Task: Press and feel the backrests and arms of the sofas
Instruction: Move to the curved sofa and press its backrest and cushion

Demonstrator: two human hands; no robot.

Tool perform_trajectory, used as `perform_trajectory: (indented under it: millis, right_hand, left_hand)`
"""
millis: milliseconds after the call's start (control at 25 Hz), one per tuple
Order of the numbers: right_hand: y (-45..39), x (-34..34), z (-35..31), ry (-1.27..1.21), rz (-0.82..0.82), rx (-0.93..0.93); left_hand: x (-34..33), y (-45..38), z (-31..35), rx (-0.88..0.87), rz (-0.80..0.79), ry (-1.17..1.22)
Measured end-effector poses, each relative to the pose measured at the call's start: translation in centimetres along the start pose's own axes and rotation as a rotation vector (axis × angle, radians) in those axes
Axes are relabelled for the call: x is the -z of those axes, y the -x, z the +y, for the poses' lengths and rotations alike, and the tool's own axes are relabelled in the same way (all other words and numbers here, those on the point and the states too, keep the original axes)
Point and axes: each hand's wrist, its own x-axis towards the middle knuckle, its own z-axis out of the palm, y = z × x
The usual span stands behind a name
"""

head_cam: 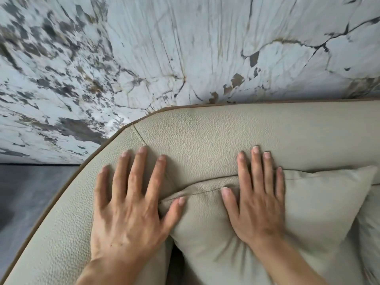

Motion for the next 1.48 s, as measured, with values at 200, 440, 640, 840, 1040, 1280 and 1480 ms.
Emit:
perform_trajectory:
  millis: [200,440,640,840,1040,1280,1480]
  right_hand:
    - [-2.1,-1.2,-0.1,-0.023,0.047,-0.017]
    - [-5.5,-2.9,-0.1,-0.029,0.098,-0.046]
    - [-7.2,-4.3,-0.2,-0.04,0.133,-0.063]
    - [-7.3,-4.6,-0.5,-0.05,0.14,-0.075]
    - [-7.2,-1.6,-0.6,-0.011,-0.014,-0.087]
    - [-4.0,5.4,-0.6,-0.123,-0.108,-0.03]
    - [0.5,14.3,-1.5,-0.117,-0.011,-0.034]
  left_hand:
    - [-0.6,-2.3,-0.5,-0.021,0.028,-0.024]
    - [-1.0,-6.5,-1.0,-0.03,0.013,-0.016]
    - [-1.8,-8.7,-1.5,-0.054,0.061,-0.019]
    - [-2.0,-9.0,-1.7,-0.057,0.058,0.001]
    - [-1.1,-9.0,-1.4,-0.053,-0.036,0.019]
    - [3.3,-6.5,-1.1,-0.049,0.076,0.209]
    - [9.5,-0.5,-1.3,-0.05,0.191,0.217]
